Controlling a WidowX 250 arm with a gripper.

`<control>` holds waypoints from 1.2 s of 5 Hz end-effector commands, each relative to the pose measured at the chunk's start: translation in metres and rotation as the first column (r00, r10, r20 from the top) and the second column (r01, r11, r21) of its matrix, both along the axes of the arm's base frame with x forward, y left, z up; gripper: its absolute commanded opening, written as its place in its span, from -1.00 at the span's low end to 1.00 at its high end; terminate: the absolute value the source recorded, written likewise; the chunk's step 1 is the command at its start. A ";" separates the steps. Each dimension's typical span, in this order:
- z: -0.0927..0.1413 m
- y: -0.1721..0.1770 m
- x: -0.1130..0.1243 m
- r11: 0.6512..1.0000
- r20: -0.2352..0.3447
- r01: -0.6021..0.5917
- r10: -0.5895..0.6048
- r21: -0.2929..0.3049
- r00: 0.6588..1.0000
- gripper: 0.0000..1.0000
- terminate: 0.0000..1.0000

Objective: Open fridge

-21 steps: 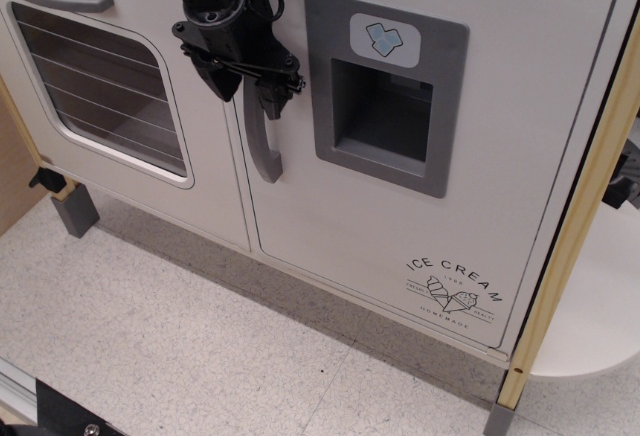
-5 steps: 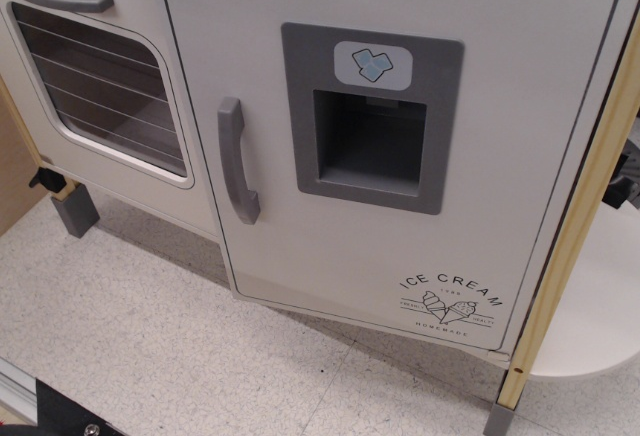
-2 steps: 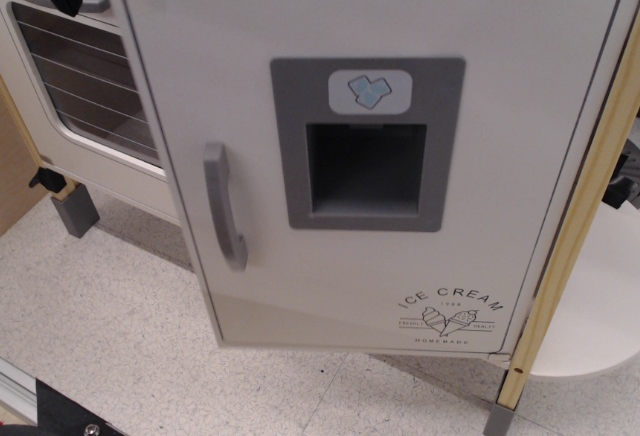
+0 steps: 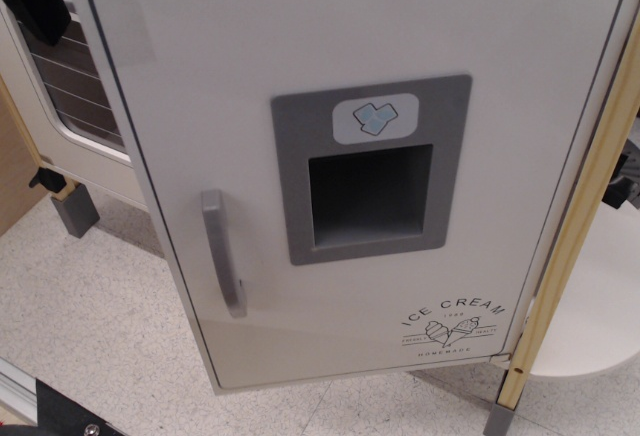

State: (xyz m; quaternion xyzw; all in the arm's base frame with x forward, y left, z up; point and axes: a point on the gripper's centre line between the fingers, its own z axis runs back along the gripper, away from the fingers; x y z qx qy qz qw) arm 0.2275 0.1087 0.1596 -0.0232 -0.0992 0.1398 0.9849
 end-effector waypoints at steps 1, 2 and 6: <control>0.024 -0.038 -0.027 0.992 0.053 0.129 -0.128 -0.013 0.990 1.00 -1.00; 0.026 -0.060 -0.032 0.985 0.064 0.172 -0.171 -0.016 0.983 1.00 -1.00; 0.029 -0.095 -0.037 0.971 0.050 0.239 -0.238 -0.020 0.970 1.00 1.00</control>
